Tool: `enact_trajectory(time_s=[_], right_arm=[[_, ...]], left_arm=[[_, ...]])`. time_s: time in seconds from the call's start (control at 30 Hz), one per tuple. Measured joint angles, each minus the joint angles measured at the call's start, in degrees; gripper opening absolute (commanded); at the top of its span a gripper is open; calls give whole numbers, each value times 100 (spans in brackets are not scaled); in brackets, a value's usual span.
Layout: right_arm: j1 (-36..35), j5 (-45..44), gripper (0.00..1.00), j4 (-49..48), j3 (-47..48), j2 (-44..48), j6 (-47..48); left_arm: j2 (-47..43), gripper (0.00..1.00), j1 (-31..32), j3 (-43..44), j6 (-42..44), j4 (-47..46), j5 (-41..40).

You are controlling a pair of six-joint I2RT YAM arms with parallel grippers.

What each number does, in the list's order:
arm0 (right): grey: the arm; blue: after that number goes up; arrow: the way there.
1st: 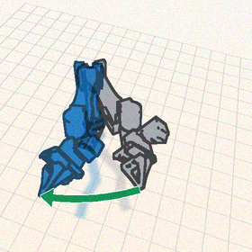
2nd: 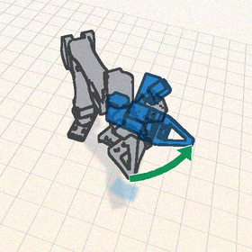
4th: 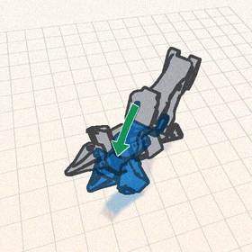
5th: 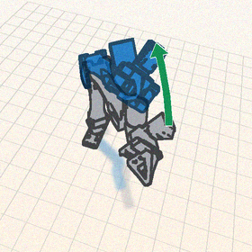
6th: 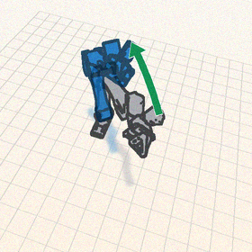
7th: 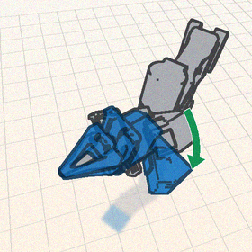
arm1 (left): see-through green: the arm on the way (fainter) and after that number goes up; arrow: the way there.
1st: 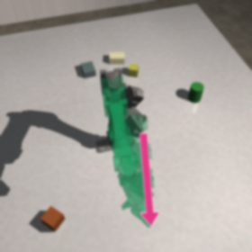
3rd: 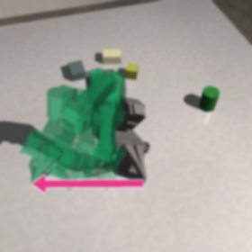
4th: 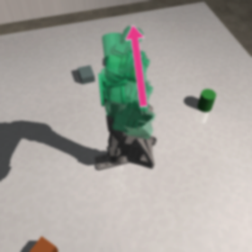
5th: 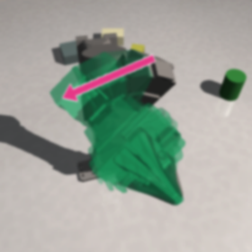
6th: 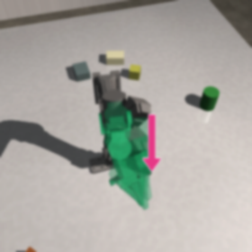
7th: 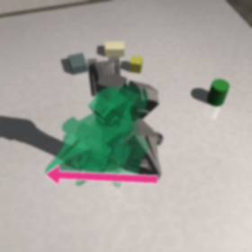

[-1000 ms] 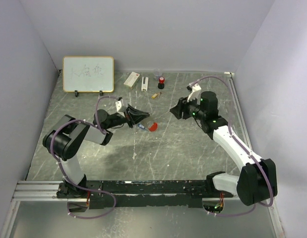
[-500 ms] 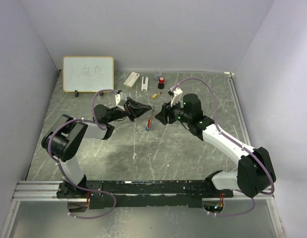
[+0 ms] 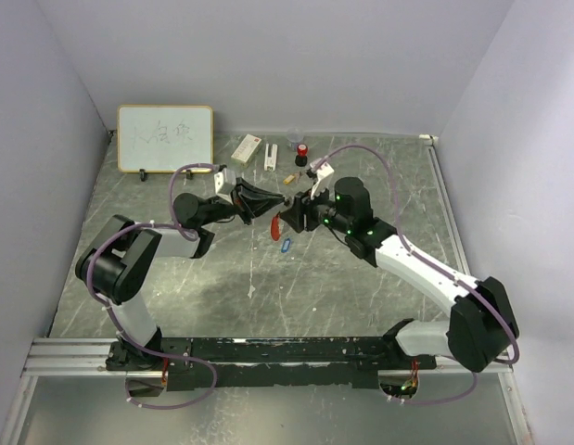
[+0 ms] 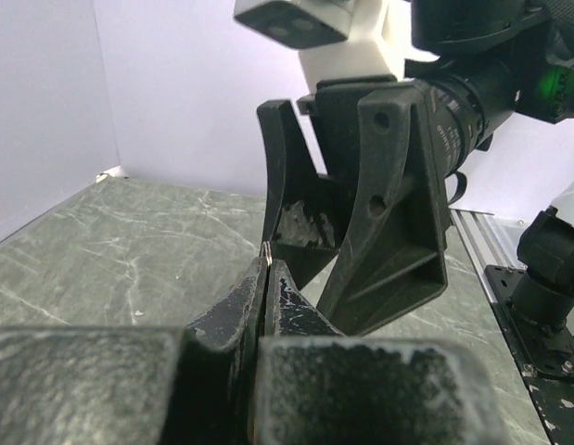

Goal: Put the keys on the keyring

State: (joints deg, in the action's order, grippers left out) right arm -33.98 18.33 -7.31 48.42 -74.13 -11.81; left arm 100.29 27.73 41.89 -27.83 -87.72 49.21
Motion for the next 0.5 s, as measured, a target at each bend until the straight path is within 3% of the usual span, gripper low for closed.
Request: enact_trajectory(time_s=[0.3,0.5], right_arm=[[0,-575,40,140,0,857,354],[0,-632,35,249,44,822,680]], left_arm=[[-2,7,-22,122,-332,0,52],[-7,7,-42,149,-476,-2,66]])
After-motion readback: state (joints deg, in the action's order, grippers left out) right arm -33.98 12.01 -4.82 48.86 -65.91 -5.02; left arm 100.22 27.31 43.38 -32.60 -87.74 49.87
